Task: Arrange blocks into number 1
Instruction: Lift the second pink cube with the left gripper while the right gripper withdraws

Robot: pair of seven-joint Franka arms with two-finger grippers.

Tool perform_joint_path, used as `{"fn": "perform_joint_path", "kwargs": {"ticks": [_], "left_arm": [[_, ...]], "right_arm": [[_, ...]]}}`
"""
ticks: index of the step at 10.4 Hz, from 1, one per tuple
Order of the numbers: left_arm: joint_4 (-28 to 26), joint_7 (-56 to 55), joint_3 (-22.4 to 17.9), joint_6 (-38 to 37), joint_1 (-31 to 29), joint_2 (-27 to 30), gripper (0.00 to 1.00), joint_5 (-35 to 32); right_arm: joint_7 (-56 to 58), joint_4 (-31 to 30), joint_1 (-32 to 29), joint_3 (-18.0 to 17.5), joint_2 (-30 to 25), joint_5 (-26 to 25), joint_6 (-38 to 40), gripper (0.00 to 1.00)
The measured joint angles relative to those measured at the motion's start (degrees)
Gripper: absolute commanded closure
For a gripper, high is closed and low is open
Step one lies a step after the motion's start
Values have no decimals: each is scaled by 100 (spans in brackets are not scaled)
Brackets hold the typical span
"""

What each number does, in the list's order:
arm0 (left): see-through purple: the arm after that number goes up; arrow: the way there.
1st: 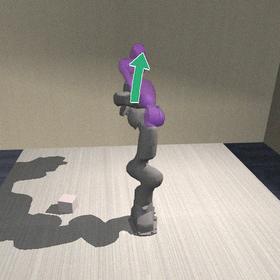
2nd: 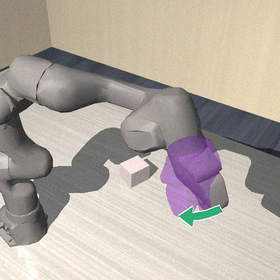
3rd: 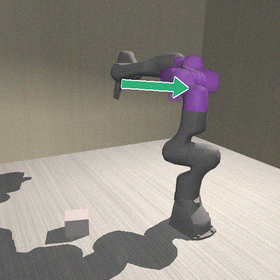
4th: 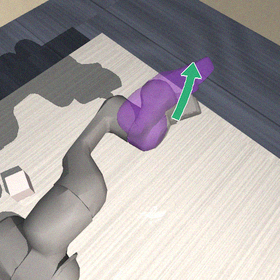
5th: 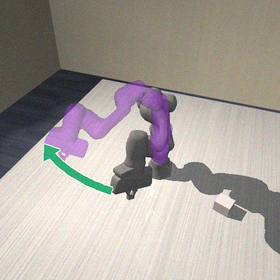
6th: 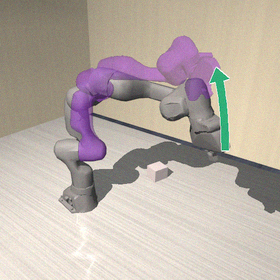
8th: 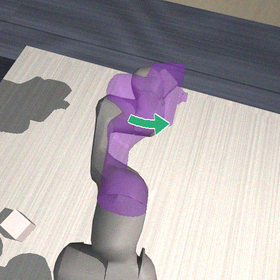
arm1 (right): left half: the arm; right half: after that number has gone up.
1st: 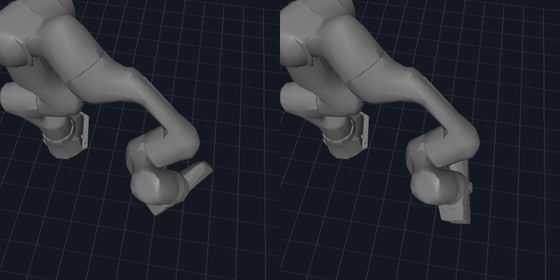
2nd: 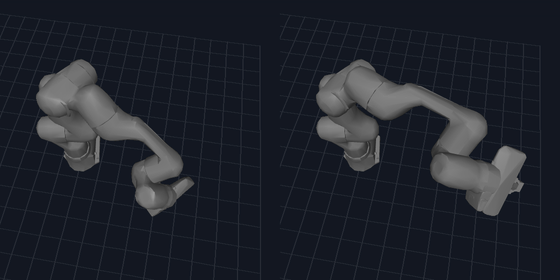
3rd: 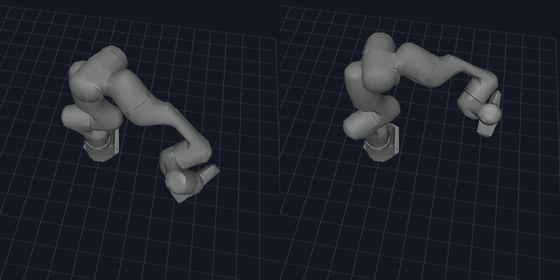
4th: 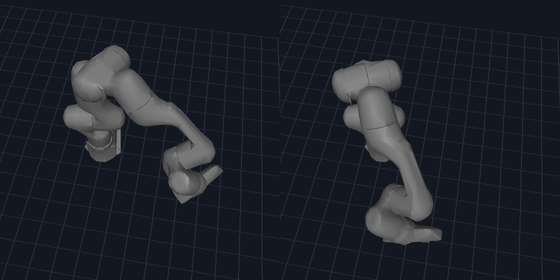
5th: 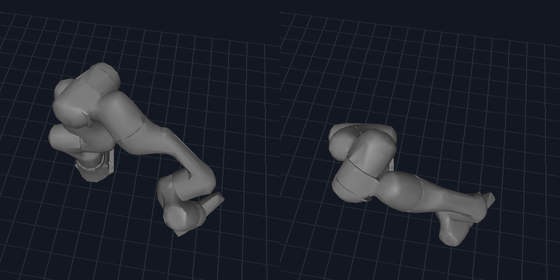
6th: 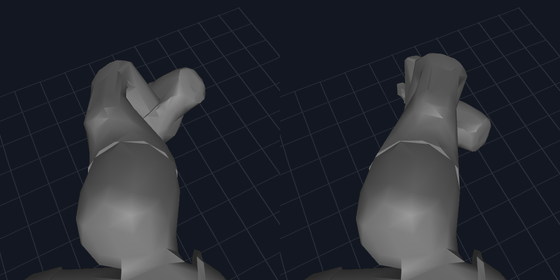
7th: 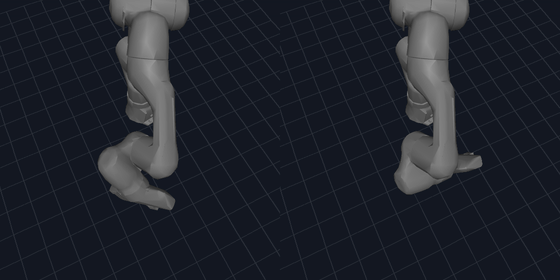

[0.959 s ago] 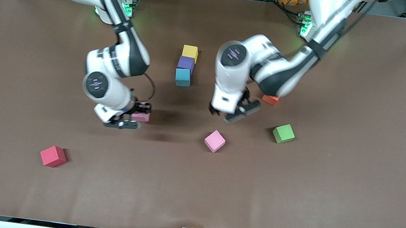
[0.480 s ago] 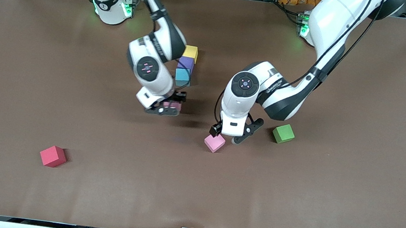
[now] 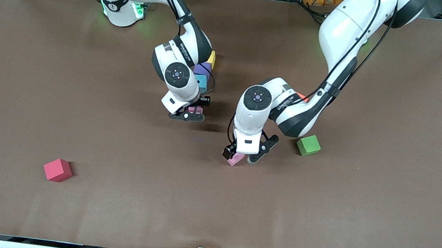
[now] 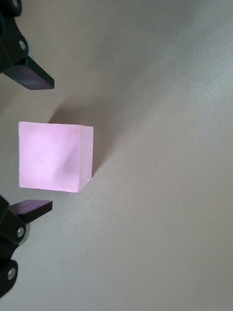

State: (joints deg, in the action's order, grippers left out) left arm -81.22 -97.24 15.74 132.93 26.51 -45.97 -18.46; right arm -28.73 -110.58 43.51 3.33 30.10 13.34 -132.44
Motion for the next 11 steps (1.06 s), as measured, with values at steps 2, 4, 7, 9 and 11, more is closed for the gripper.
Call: {"fn": "perform_joint_path", "kwargs": {"ticks": [2, 4, 7, 9, 11], "left_arm": [[80, 0, -49, 58, 37, -154, 0, 0], [130, 0, -177, 283, 151, -287, 0, 0], [198, 0, -283, 438, 318, -460, 0, 0], [255, 0, -433, 445, 425, -516, 0, 0], [264, 142, -485, 445, 451, -537, 0, 0]], "right_arm": [[0, -69, 71, 1, -27, 0, -12, 40], [-1, -100, 94, 1, -43, 0, -10, 38], [-104, -179, 146, 0, -86, 4, 7, 23], [-378, -203, 206, -4, -104, 4, 59, 0], [-464, -222, 217, 4, -143, 5, 68, 0]]}}
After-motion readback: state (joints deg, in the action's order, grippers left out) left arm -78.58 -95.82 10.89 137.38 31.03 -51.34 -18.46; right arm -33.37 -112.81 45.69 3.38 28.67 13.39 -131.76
